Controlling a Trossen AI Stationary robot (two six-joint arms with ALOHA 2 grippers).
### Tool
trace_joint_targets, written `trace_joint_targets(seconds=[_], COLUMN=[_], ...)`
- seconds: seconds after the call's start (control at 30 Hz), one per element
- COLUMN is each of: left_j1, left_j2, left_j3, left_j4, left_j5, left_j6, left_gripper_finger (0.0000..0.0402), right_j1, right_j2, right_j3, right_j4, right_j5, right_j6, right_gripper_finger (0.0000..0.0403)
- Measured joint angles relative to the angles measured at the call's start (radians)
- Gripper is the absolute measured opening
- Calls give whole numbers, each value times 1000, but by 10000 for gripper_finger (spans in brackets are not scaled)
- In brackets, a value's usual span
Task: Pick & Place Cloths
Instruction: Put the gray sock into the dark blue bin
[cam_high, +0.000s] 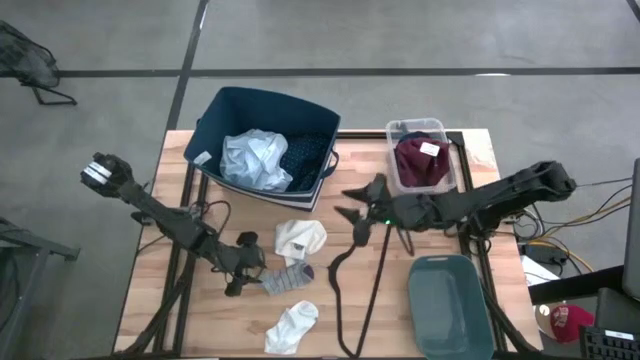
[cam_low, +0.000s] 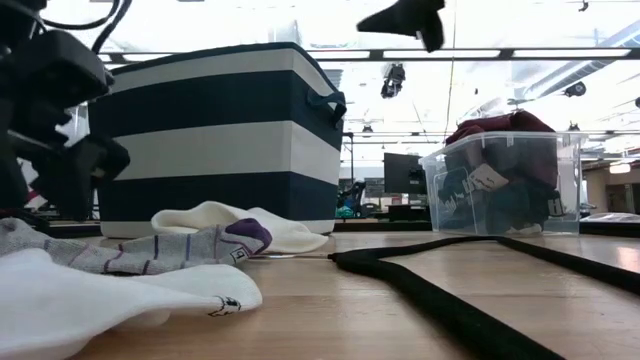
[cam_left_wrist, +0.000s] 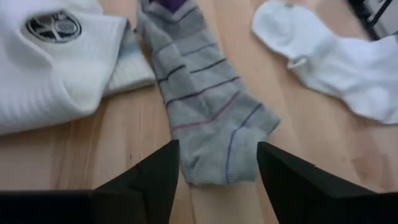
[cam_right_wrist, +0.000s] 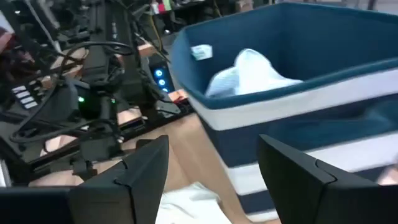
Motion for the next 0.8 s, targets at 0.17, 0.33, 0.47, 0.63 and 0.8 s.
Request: trace_joint_targets(seconds=[0.17,0.33,0.47,0.63,0.8], left_j1=[0,0,-2,-3,0], left_j2=[92,190,251,284,257], left_j3=[3,3,8,10,8], left_j4=[43,114,186,247,256], left_j5=[0,-5,-20,-17,-23], left_j6=[6,13,42,97,204], left_gripper_finger=[228,214,182,108,20], right_j1=[17,29,32,38,61], right_j2=[110,222,303,379,425], right_j3=[32,101,170,256,322], right_j4=[55,51,48,-8,-58], right_j5=[-3,-3,-5,-14,-15], right_j6=[-31,-35,-64,-85,-120], right_gripper_finger=[246,251,244,224,206])
